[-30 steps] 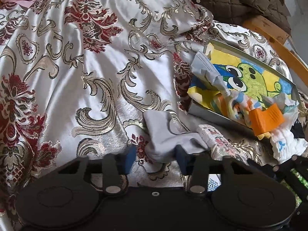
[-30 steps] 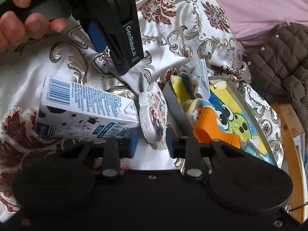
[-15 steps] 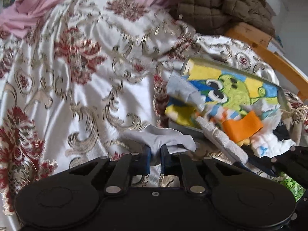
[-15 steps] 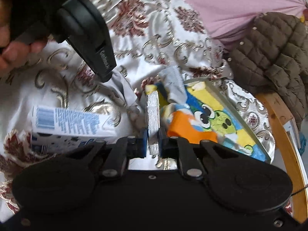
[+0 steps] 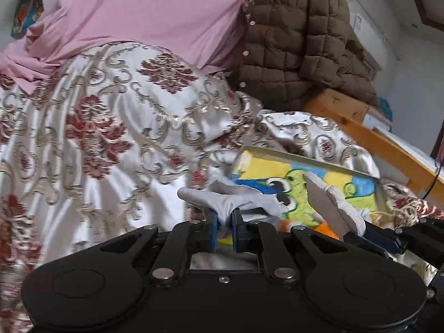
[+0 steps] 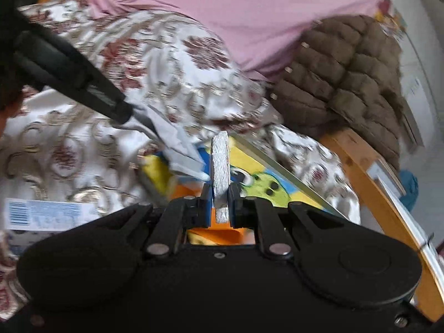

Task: Organize soft objects
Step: 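Carry the grey sock to the tray with the left tool while the right carries the pad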

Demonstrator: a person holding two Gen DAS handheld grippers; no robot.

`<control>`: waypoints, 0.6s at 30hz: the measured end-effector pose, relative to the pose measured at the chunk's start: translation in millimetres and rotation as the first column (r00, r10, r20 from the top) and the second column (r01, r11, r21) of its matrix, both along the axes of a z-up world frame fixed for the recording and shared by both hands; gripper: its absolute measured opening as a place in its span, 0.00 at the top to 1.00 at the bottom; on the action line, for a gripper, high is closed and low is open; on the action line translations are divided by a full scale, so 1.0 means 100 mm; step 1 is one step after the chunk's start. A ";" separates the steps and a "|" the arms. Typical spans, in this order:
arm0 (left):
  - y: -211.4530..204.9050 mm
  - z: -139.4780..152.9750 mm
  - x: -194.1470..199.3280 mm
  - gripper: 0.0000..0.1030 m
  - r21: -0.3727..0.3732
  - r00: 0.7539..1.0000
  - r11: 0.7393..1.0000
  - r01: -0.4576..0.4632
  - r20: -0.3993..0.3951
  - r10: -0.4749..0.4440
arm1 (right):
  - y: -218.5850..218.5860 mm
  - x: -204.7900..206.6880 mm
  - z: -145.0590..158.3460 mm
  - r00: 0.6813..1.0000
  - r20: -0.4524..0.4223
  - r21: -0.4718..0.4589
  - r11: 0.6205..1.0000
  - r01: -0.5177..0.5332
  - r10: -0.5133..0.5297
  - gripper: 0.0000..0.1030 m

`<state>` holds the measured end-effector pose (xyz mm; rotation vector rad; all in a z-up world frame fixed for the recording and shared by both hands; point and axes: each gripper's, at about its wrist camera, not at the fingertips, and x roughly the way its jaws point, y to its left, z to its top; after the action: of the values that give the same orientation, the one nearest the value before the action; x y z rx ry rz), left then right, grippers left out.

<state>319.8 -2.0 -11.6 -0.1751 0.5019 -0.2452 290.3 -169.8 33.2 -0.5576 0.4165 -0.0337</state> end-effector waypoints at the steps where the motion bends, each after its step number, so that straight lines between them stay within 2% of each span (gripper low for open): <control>1: -0.06 -0.01 0.02 0.90 -0.003 1.000 1.000 0.008 0.008 -0.008 | -0.07 0.03 0.00 1.000 -0.001 0.013 1.000 0.016 -0.016 0.95; 11: -0.62 -0.10 0.33 0.90 -0.022 0.990 0.992 0.126 0.069 -0.124 | -0.74 0.23 -0.17 0.974 0.054 0.086 0.973 0.214 -0.219 0.95; 14: -0.73 -0.17 0.46 0.90 -0.061 0.988 0.987 0.151 0.049 -0.149 | -0.84 0.27 -0.23 0.966 0.045 0.097 0.963 0.250 -0.255 0.94; 18: -0.86 -0.39 0.58 0.90 -0.032 0.985 0.984 0.173 -0.004 -0.173 | -0.92 0.36 -0.35 0.957 0.039 0.091 0.954 0.285 -0.289 0.94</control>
<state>377.3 -87.6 -50.6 -0.1630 0.5207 -0.4221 326.1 -261.8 -1.6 -0.4083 0.4438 -0.3084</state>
